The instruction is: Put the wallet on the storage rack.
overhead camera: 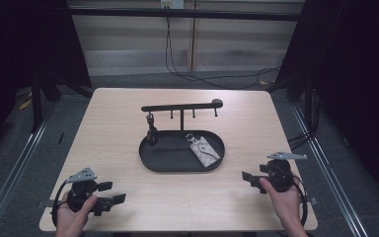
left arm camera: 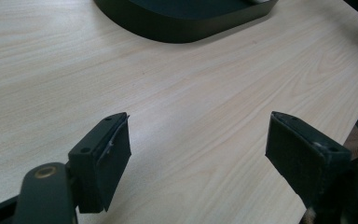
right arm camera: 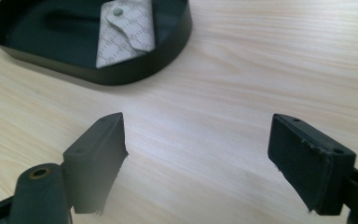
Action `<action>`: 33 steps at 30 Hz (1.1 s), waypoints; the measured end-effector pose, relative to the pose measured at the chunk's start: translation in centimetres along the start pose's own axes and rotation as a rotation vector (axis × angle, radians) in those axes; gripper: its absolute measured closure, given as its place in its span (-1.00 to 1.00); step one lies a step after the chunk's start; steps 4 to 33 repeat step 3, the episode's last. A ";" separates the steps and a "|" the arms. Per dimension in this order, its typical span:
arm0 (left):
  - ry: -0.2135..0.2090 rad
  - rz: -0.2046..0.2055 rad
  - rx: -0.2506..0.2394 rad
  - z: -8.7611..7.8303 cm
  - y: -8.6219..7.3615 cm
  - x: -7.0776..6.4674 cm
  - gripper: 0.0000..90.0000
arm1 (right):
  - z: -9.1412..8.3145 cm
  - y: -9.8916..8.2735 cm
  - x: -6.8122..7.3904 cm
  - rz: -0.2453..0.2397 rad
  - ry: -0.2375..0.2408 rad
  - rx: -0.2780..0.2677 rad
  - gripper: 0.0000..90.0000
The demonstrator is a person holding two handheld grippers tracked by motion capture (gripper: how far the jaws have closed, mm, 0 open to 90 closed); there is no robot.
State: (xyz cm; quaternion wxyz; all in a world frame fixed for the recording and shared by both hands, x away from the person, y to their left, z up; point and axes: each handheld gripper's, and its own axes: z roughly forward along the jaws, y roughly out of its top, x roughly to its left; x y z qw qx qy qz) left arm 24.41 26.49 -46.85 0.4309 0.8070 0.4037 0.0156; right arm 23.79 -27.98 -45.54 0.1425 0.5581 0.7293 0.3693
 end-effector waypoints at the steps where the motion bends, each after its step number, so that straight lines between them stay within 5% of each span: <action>1: -0.001 0.001 0.001 0.0 0.0 0.0 -0.51 | -0.2 -0.5 -0.1 0.002 -0.004 -0.006 -0.58; 3: -0.001 0.002 0.004 0.0 0.0 0.0 -0.51 | -0.4 -1.3 -0.5 0.006 -0.043 -0.014 -0.58; 33: -0.001 0.002 0.004 0.0 0.0 0.0 -0.51 | -0.4 -1.3 -0.5 0.006 -0.043 -0.014 -0.58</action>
